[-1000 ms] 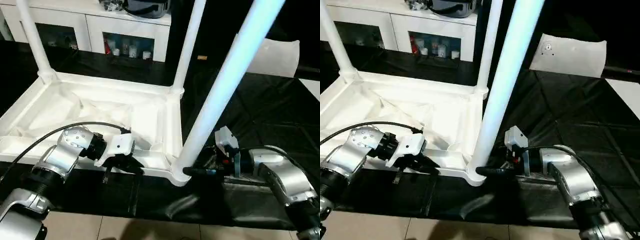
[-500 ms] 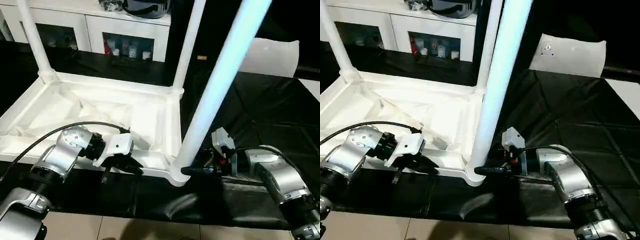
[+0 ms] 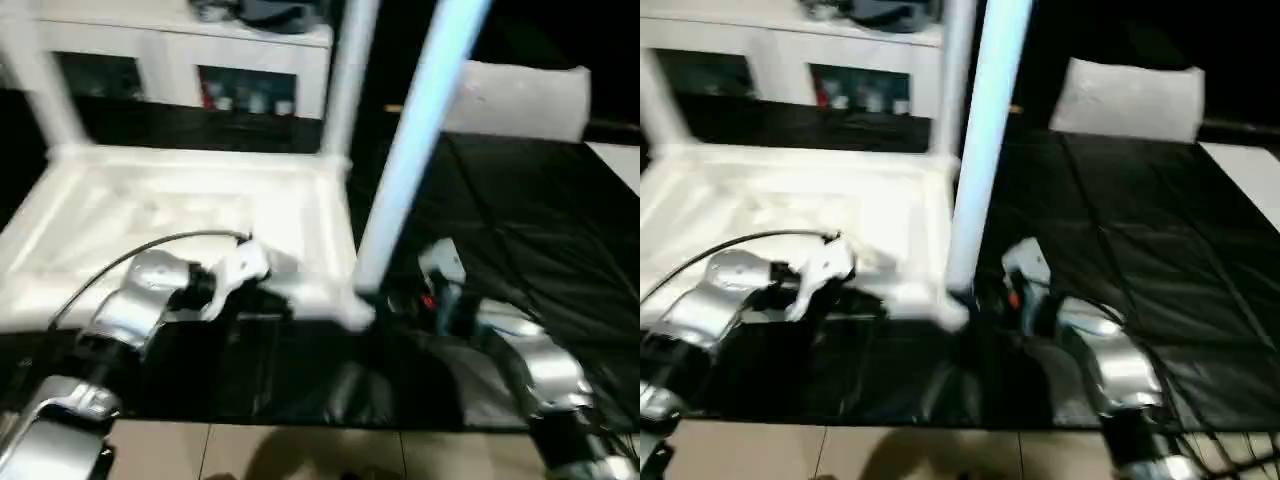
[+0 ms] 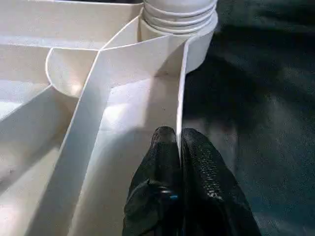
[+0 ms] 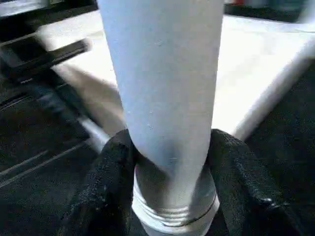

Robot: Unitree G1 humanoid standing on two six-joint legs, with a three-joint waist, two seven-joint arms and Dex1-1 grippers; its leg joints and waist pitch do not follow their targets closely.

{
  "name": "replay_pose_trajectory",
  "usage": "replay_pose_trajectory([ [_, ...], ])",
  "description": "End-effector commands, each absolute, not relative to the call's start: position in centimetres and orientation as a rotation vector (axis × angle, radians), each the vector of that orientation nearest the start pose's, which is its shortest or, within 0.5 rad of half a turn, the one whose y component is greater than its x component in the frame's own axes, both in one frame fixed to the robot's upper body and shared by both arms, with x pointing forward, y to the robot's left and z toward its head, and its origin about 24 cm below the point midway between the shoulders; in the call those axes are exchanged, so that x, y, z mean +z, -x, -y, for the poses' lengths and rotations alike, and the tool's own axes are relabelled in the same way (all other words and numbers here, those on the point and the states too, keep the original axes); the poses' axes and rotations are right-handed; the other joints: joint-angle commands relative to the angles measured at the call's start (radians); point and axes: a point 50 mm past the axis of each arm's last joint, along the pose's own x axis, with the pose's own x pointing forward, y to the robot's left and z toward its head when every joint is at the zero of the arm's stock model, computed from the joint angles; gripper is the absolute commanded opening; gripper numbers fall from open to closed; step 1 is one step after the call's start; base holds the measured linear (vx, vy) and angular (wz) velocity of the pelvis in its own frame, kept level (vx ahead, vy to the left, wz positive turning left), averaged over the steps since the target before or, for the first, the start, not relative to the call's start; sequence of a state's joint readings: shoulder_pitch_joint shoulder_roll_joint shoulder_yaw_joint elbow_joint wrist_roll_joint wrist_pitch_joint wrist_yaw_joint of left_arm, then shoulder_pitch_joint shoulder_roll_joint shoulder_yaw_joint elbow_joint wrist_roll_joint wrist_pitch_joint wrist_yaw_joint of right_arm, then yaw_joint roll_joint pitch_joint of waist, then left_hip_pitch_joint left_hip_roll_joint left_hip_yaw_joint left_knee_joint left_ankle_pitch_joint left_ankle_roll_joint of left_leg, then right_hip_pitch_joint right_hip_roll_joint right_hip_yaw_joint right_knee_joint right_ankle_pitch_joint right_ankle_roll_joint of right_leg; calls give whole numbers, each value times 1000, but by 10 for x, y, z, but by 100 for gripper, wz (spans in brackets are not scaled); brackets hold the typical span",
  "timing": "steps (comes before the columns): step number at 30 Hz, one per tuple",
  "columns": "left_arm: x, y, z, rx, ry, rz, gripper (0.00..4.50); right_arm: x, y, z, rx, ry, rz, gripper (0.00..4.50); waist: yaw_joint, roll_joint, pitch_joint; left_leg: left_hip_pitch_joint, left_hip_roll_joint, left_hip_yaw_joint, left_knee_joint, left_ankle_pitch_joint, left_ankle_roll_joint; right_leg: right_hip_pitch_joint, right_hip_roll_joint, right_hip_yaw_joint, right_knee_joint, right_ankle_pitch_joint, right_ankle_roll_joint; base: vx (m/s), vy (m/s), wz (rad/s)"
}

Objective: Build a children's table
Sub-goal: Rotate leg to tighten

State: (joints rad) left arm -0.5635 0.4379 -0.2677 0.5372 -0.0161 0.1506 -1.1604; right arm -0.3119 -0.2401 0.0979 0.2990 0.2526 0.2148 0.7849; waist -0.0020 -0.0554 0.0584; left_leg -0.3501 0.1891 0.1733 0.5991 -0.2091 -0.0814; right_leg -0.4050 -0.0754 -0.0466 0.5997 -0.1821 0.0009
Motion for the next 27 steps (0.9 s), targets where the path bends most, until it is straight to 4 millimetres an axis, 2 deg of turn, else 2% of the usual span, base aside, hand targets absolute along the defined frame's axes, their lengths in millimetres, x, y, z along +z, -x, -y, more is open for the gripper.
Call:
replay_pose_trajectory([
  [1,74,-332,-130,-1098,-319,-325,0,22,-288,97,869,-97,-326,191,-3,2,-34,1,32,-26,-91,-364,-10,21,-63,30,-107,-631,-95,0,0,0],
  [2,74,-333,-121,-1068,-289,-316,0,21,-292,86,807,-108,-328,191,-10,5,-35,1,34,-26,-92,-354,-13,19,-65,32,-105,-608,-109,0,0,0],
  [4,74,-334,-107,-1028,-262,-305,0,23,-297,70,735,-121,-329,191,-20,3,-35,-2,33,-27,-95,-356,-18,21,-62,29,-106,-600,-111,0,0,0],
  [7,74,-335,-97,-979,-251,-298,0,25,-303,59,630,-144,-342,191,-22,8,-36,1,31,-23,-94,-349,-1,16,-62,38,-107,-570,-116,0,0,0],
  [9,74,-336,-88,-957,-251,-291,0,31,-306,48,603,-190,-321,191,-22,6,-42,-1,31,-21,-94,-335,4,21,-61,40,-104,-534,-122,0,0,0],
  [10,74,-335,-86,-956,-255,-289,0,33,-306,46,602,-196,-313,191,-21,8,-44,-1,32,-21,-94,-325,6,22,-62,41,-101,-511,-126,0,0,0],
  [12,74,-334,-85,-963,-284,-288,0,37,-306,43,612,-215,-285,191,-17,8,-49,-3,33,-14,-92,-277,19,27,-59,45,-92,-402,-151,0,0,0],
  [13,73,-334,-86,-968,-298,-292,0,38,-306,44,611,-219,-281,226,-16,9,-49,-5,33,-13,-92,-264,22,28,-58,46,-89,-376,-159,0,0,0],
  [15,69,-331,-93,-994,-351,-312,0,39,-306,52,594,-221,-265,226,-14,9,-53,-8,33,-10,-89,-223,34,35,-58,47,-80,-301,-182,0,0,0],
  [16,68,-330,-95,-999,-363,-317,0,39,-306,54,588,-219,-261,249,-12,10,-53,-9,33,-10,-89,-215,37,36,-58,47,-79,-292,-184,0,0,0],
  [17,65,-328,-104,-1010,-381,-337,0,40,-305,64,598,-212,-242,266,-11,6,-56,-12,34,-8,-87,-189,45,41,-60,47,-77,-267,-187,0,0,0],
  [18,64,-327,-106,-1013,-384,-343,0,40,-305,67,602,-210,-237,268,-8,9,-59,-9,34,-6,-85,-163,54,41,-60,47,-73,-235,-195,0,0,0],
  [19,63,-325,-112,-1033,-392,-352,0,42,-303,76,623,-202,-220,272,-9,3,-59,-10,34,-5,-84,-138,65,44,-58,46,-70,-200,-205,0,0,0],
  [21,62,-322,-117,-1059,-402,-357,0,44,-302,85,641,-196,-203,301,-5,5,-61,-11,35,-3,-81,-105,82,48,-59,46,-63,-148,-220,0,0,0],
  [22,61,-321,-119,-1083,-411,-354,0,46,-301,91,654,-193,-192,301,-6,-1,-61,-13,35,-3,-81,-99,87,49,-59,46,-62,-143,-224,0,0,0],
  [23,60,-317,-125,-1128,-424,-356,0,49,-299,105,687,-178,-173,318,-3,-1,-61,-13,35,-3,-80,-94,95,53,-60,44,-62,-150,-225,0,0,0],
  [25,59,-314,-127,-1153,-433,-360,0,51,-297,112,708,-168,-165,318,-1,0,-60,-14,35,-3,-79,-98,96,54,-61,45,-64,-158,-223,0,0,0],
  [26,57,-310,-135,-1214,-460,-377,0,55,-293,127,772,-135,-150,330,-3,1,-58,-12,38,-2,-80,-113,95,51,-59,45,-66,-183,-220,0,0,0],
  [27,57,-310,-136,-1226,-469,-379,0,56,-292,130,788,-127,-147,355,-1,2,-56,-11,37,-2,-80,-133,92,49,-58,45,-70,-217,-215,0,0,0],
])
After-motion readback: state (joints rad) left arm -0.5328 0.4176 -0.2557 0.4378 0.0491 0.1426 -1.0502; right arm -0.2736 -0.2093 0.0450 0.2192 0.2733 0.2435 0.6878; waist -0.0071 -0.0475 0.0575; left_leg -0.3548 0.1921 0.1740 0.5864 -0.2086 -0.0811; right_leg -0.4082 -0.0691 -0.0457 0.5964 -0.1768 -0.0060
